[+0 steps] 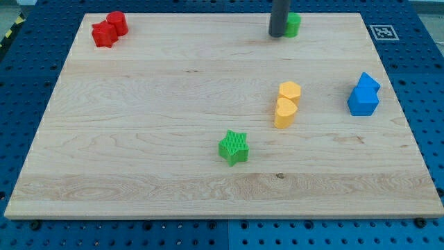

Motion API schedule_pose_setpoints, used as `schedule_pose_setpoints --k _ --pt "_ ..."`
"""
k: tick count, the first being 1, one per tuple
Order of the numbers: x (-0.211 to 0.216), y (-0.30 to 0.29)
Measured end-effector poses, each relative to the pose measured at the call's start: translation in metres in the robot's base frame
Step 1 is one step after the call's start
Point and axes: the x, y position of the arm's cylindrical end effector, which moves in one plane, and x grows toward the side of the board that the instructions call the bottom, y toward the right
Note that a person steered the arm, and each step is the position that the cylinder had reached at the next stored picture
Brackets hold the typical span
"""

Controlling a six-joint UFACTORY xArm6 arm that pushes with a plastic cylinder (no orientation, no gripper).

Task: Move green circle towards top right

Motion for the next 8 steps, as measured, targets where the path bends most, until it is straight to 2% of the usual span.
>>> schedule_pose_setpoints --k 1,2,3,4,5,6,8 --pt "-0.012 0.010" --pt "-0.027 -0.009" --pt "-0.037 0.022" --pt "-0.020 0.057" --pt "-0.006 0.049" --pt "0.012 0.070" --pt "-0.012 0.083"
